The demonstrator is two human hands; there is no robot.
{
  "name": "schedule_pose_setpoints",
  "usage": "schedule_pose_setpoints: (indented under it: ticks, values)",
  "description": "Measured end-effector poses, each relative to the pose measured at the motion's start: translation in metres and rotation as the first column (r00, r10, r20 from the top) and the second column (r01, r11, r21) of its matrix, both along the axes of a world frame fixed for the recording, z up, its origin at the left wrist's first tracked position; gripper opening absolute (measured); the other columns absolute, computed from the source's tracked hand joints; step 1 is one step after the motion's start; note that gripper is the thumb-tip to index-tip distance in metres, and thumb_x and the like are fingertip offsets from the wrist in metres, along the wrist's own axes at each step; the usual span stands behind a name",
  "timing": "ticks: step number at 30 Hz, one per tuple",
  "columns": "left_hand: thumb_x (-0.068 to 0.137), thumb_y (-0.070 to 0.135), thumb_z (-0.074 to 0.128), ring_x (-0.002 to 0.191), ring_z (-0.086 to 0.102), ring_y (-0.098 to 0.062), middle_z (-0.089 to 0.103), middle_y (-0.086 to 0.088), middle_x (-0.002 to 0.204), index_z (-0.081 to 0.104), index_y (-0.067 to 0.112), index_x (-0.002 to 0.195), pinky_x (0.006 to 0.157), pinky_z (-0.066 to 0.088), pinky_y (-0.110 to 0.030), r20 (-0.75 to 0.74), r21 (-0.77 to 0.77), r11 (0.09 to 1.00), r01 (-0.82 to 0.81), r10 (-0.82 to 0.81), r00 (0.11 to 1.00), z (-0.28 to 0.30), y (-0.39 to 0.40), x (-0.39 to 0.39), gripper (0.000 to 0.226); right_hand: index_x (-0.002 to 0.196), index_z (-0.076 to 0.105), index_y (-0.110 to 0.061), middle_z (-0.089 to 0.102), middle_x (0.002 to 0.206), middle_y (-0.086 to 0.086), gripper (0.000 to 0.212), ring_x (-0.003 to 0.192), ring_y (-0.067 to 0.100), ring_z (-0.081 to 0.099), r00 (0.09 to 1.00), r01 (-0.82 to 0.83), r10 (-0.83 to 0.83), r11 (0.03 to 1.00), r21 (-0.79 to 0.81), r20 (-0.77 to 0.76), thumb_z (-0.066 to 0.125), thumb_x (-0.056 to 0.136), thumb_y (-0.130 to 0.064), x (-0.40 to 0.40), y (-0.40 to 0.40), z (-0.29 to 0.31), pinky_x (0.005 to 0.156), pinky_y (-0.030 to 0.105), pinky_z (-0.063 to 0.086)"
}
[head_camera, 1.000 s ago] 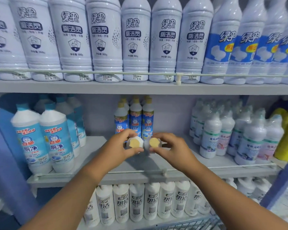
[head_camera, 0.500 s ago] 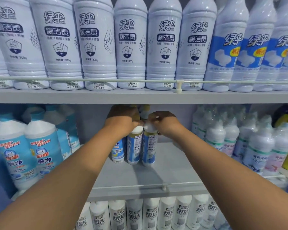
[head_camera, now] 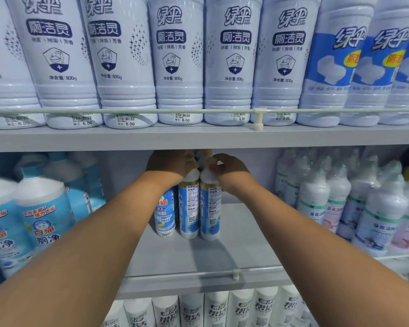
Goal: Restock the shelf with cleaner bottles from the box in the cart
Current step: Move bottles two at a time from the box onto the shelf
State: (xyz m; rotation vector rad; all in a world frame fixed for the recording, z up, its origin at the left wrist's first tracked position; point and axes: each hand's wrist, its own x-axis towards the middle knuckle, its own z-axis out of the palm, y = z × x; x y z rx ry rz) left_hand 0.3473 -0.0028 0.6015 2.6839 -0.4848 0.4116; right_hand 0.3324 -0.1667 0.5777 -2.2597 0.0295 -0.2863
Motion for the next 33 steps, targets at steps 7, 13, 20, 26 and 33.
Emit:
schedule_pose_setpoints:
  ticks: [7, 13, 20, 26, 33]
  values:
    - [0.082, 0.039, 0.072, 0.103, 0.054, -0.026, 0.063, -0.004, 0.106, 0.065, 0.016, 0.105, 0.089, 0.048, -0.040, 0.413, -0.374, 0.927, -0.025, 0.191, 0.890, -0.070, 0.017, -0.031, 0.033, 0.131, 0.052, -0.029, 0.064, 0.110, -0.014, 0.040, 0.099, 0.003, 0.063, 0.993, -0.058, 0.022, 0.950, 0.308, 0.119, 0.061, 0.095, -0.043, -0.028, -0.001, -0.069, 0.076, 0.018, 0.048]
    - [0.084, 0.023, 0.076, 0.082, 0.067, -0.021, 0.068, -0.002, 0.101, 0.066, 0.014, 0.105, 0.068, 0.052, -0.026, -0.019, -0.694, 0.692, -0.199, 0.258, 0.966, -0.176, 0.006, -0.054, 0.025, 0.135, 0.045, -0.035, 0.062, 0.126, -0.016, 0.053, 0.110, -0.002, 0.061, 0.995, -0.090, 0.099, 0.936, 0.340, -0.010, 0.071, 0.091, -0.021, -0.043, 0.001, -0.149, 0.099, 0.030, 0.054]
    - [0.088, 0.036, 0.068, 0.106, 0.064, -0.025, 0.067, 0.000, 0.121, 0.059, 0.021, 0.123, 0.082, 0.054, -0.036, -0.299, -0.620, 0.682, -0.388, 0.252, 0.920, -0.198, -0.024, -0.035, 0.040, 0.129, 0.049, -0.022, 0.066, 0.120, -0.007, 0.047, 0.095, -0.012, 0.065, 0.982, -0.153, 0.186, 0.869, 0.471, -0.024, 0.066, 0.090, -0.002, -0.044, 0.003, -0.157, 0.069, 0.006, 0.051]
    - [0.089, 0.029, 0.070, 0.110, 0.062, -0.025, 0.064, 0.000, 0.127, 0.056, 0.019, 0.127, 0.079, 0.047, -0.030, -0.296, -0.637, 0.672, -0.378, 0.239, 0.925, -0.204, -0.028, -0.029, 0.041, 0.125, 0.050, -0.029, 0.065, 0.117, -0.013, 0.045, 0.093, -0.018, 0.062, 0.983, -0.147, 0.180, 0.872, 0.466, -0.026, 0.065, 0.092, -0.001, -0.032, -0.001, -0.169, 0.070, 0.002, 0.048]
    - [0.088, 0.015, 0.070, 0.114, 0.061, -0.027, 0.062, -0.006, 0.130, 0.051, 0.014, 0.126, 0.077, 0.048, -0.029, -0.255, -0.622, 0.696, -0.358, 0.252, 0.934, -0.202, -0.031, -0.031, 0.043, 0.127, 0.051, -0.033, 0.065, 0.117, -0.017, 0.051, 0.103, -0.009, 0.062, 0.990, -0.112, 0.136, 0.911, 0.396, -0.032, 0.070, 0.087, -0.007, -0.024, -0.002, -0.177, 0.076, 0.006, 0.050]
